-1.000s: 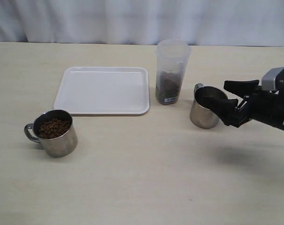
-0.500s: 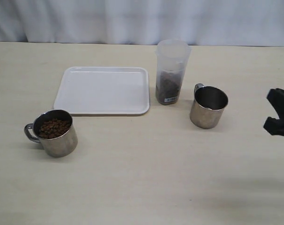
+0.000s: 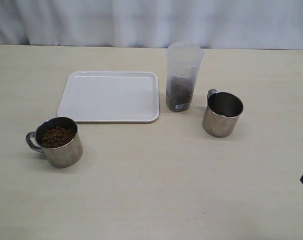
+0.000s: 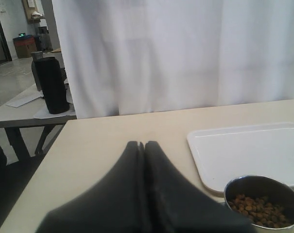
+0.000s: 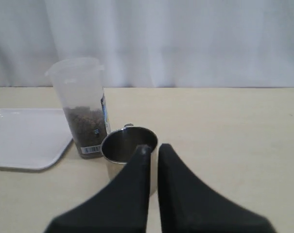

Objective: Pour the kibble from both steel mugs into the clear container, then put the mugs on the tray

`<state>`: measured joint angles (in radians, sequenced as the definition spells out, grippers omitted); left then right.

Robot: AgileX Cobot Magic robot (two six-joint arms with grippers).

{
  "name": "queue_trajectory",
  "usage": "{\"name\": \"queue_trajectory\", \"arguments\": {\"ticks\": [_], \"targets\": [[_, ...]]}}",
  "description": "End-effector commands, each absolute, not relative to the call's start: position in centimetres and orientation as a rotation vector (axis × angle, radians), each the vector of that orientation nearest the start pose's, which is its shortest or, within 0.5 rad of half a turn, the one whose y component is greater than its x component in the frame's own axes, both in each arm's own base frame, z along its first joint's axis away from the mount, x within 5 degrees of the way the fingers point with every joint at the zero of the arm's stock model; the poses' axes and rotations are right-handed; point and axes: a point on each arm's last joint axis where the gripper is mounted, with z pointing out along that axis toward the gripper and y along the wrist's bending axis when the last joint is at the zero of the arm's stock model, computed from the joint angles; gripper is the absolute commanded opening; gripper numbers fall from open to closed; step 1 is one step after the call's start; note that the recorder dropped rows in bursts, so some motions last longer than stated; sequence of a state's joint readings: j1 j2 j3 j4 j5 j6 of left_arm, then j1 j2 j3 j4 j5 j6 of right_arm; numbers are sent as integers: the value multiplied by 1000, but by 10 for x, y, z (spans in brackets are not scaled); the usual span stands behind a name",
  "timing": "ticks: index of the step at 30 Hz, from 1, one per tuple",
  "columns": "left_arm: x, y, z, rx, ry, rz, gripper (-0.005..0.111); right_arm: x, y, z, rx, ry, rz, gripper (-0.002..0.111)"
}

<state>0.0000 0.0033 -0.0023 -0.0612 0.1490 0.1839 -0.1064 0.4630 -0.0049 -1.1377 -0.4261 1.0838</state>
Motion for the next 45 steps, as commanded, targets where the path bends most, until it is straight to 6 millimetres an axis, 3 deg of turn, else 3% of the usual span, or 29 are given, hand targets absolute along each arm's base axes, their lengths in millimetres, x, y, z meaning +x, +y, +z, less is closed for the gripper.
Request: {"name": "queue_trajectory", "arguments": {"ticks": [1, 8, 36, 45], "targets": [[56, -1, 200, 102, 1623, 86, 0, 82, 23, 195, -166, 1759, 232, 5], [56, -1, 200, 102, 1621, 86, 0, 78, 25, 199, -112, 1720, 312, 5], [56, -1, 200, 104, 1624, 88, 0, 78, 26, 199, -111, 1719, 316, 5], [56, -1, 200, 104, 1624, 88, 0, 55, 29, 216, -108, 1466, 340, 5]]}}
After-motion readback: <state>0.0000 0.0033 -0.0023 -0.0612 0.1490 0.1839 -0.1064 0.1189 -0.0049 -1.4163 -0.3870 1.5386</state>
